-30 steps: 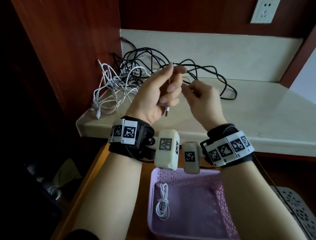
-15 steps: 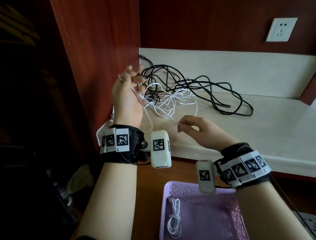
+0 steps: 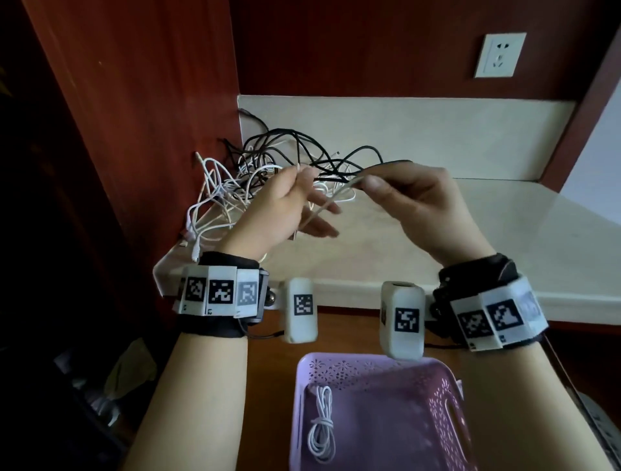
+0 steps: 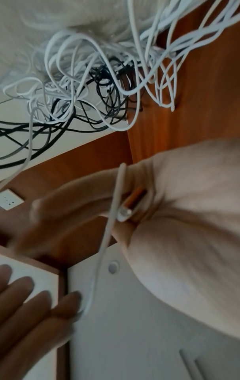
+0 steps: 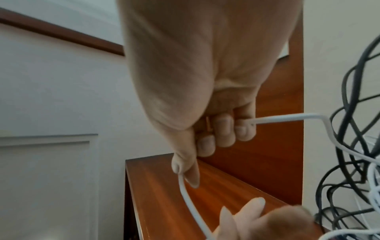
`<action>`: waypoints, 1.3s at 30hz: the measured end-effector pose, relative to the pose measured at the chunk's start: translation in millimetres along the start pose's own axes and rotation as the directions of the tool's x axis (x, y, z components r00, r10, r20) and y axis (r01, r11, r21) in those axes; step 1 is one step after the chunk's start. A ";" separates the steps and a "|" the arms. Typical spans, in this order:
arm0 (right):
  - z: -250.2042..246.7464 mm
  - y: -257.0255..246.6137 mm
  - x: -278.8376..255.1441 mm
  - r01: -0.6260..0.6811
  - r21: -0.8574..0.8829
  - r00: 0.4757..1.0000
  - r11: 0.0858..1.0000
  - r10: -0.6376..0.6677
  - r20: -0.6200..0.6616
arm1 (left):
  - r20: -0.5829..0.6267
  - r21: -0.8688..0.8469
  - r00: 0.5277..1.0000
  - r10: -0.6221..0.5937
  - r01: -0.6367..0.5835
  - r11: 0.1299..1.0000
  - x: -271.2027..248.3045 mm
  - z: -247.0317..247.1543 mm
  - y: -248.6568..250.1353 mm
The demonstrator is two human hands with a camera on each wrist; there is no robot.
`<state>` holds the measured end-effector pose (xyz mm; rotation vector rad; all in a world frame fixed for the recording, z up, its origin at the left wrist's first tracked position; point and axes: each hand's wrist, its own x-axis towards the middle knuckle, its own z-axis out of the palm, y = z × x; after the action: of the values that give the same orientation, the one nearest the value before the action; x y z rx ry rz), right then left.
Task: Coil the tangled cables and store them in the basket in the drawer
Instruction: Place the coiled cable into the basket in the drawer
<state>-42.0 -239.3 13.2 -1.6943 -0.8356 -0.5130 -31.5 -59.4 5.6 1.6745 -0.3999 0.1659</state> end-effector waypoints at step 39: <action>25.2 45.1 -2.2 -0.244 -0.300 0.969 0.922 0.245 -0.035 | -0.288 -0.607 0.914 0.286 -0.405 0.684 8.6 0.4 0.9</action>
<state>-11.6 -221.5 -24.7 -2.0493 -0.5536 -0.4825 -23.9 -61.3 9.2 0.8566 -0.5688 0.4010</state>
